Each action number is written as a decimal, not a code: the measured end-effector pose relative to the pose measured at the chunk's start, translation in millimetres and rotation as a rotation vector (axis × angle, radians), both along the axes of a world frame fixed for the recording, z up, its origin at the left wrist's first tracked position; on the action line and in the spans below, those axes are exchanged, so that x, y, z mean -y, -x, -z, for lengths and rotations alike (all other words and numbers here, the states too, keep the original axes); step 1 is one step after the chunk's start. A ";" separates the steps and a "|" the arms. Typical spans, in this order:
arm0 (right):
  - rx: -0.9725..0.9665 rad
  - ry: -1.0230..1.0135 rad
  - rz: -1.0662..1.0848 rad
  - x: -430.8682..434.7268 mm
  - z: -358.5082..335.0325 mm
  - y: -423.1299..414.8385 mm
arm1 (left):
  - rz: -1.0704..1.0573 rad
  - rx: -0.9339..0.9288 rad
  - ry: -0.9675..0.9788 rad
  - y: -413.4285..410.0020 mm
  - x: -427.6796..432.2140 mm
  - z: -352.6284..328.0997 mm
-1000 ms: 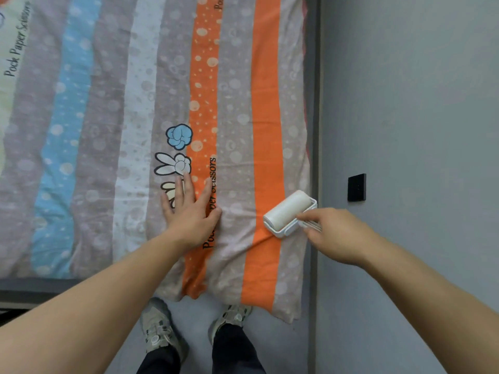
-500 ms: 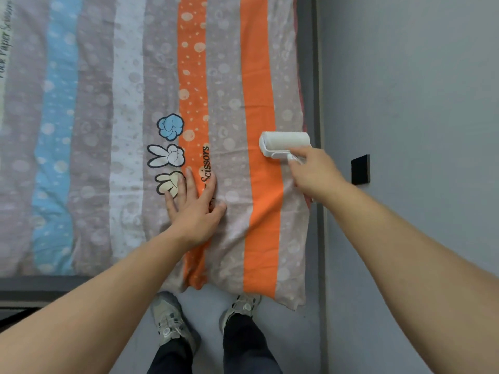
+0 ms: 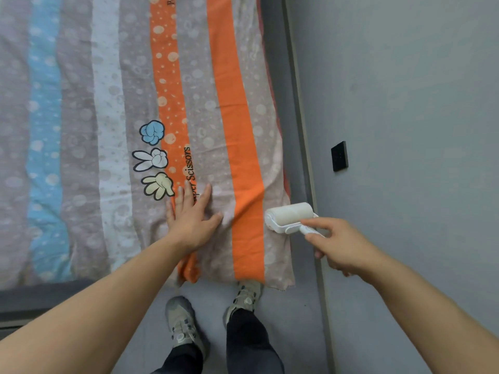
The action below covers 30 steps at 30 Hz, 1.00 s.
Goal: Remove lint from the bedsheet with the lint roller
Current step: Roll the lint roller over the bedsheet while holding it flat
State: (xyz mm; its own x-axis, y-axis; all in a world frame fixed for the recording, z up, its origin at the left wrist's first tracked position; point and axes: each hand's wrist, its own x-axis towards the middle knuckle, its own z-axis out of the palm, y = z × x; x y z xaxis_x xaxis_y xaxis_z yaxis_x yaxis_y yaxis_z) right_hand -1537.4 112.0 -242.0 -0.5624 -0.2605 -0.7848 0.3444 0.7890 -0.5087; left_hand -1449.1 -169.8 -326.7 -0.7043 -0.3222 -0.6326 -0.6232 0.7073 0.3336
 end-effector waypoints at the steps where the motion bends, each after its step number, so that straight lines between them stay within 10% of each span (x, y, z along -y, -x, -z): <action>1: -0.017 0.022 0.060 2.3 -5.5 1.9 | 0.002 -0.019 0.004 -1.3 1.2 -1.0; 6: -0.185 0.153 0.281 54.7 -6.9 15.5 | 0.023 -0.135 0.030 -12.6 14.8 -1.7; 18: -0.365 -0.291 -0.122 35.2 38.1 -115.5 | 0.231 -0.119 0.040 -67.3 18.2 6.0; 30: -0.577 -0.200 -0.192 83.0 -23.1 -91.0 | 0.142 -0.082 0.154 -86.7 43.9 -5.8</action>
